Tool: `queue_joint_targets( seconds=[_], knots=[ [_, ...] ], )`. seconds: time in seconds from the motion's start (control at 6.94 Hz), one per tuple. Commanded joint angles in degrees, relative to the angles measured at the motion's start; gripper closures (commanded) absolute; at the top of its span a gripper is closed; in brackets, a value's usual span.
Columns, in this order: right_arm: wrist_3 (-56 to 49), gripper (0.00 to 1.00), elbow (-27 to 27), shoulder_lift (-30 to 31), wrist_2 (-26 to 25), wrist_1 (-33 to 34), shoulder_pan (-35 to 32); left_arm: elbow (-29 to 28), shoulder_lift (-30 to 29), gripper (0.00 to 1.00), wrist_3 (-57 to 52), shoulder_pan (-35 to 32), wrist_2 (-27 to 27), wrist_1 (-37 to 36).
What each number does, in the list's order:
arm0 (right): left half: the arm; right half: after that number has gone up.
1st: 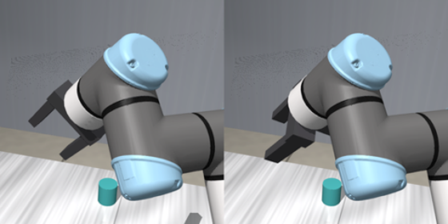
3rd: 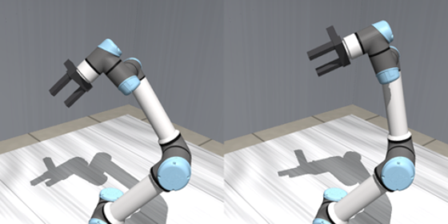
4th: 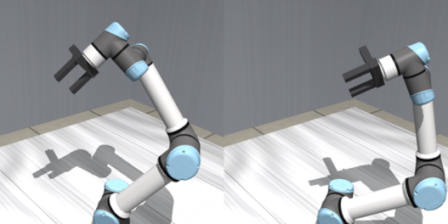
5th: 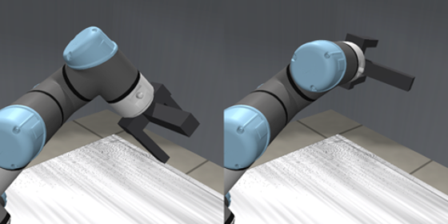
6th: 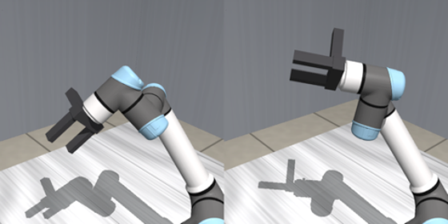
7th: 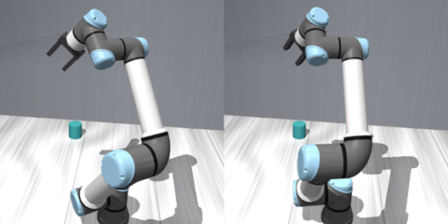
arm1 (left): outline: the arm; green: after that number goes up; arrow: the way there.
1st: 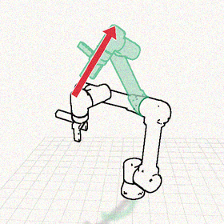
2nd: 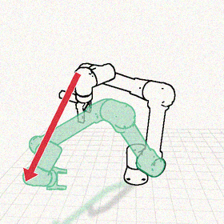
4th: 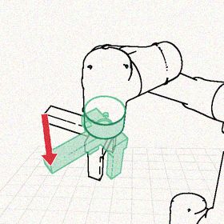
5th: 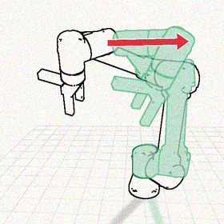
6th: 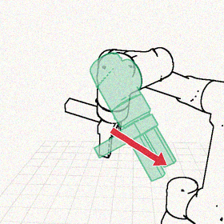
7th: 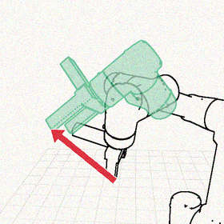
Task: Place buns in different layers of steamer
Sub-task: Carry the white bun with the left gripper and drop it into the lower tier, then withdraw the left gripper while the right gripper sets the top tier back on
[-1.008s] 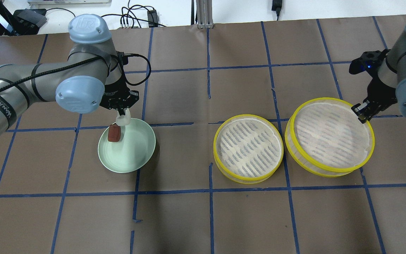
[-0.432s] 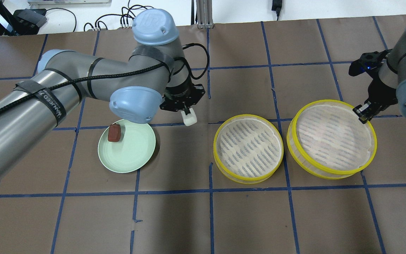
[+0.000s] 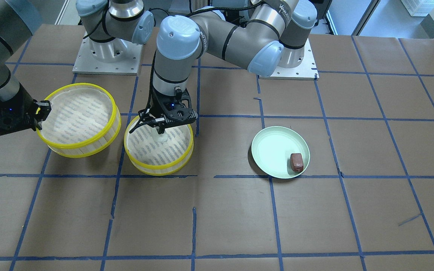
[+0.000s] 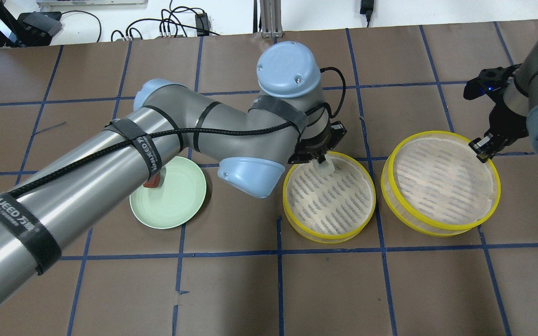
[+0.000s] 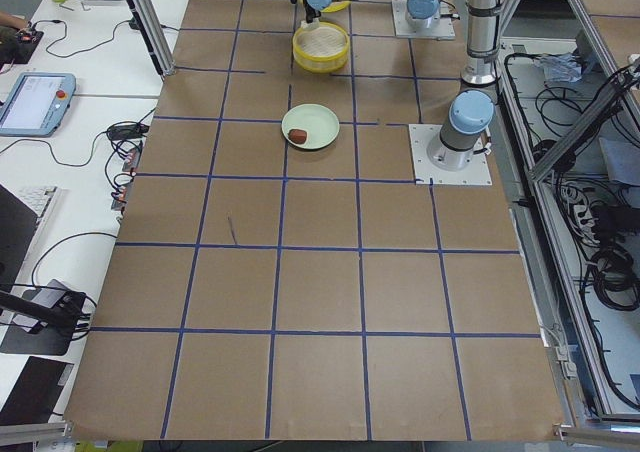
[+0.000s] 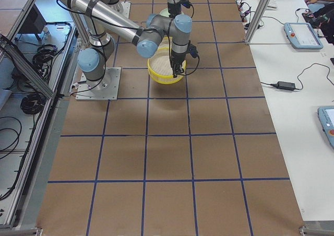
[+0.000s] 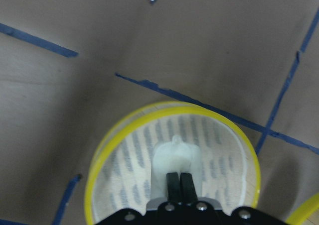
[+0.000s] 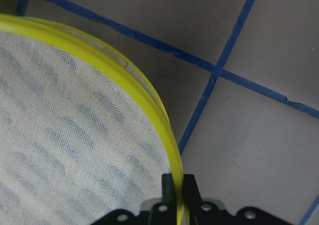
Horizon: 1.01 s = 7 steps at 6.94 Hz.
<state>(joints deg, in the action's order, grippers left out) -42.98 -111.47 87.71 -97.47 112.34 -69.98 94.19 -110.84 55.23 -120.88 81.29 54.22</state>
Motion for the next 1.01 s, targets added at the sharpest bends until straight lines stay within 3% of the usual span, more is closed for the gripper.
queue_joint_targets(
  seconds=[0.0, 0.29, 0.43, 0.72, 0.86],
  knots=[
    [-0.1, 1.00, 0.0, 0.1, 0.0, 0.9, -0.1, 0.9, -1.2, 0.01, 0.7, -1.4, 0.1, -1.0],
    [0.0, 1.00, -0.1, 0.1, 0.1, 0.8, -0.2, 1.2, 0.1, 0.00, -4.3, -1.1, 0.6, -0.6],
    [0.0, 1.00, -0.2, 0.2, 0.1, 0.7, -0.2, 1.3, 1.0, 0.00, -13.0, 1.5, 5.2, 1.0],
    [4.1, 1.00, -0.2, 0.7, -0.5, 0.4, -3.2, 2.7, 4.4, 0.00, -33.9, 13.4, 8.2, 9.5],
    [9.4, 1.00, 0.2, 0.8, -0.8, 0.9, -7.8, 3.6, 5.5, 0.00, -42.2, 19.6, 9.9, 11.4]
  ],
)
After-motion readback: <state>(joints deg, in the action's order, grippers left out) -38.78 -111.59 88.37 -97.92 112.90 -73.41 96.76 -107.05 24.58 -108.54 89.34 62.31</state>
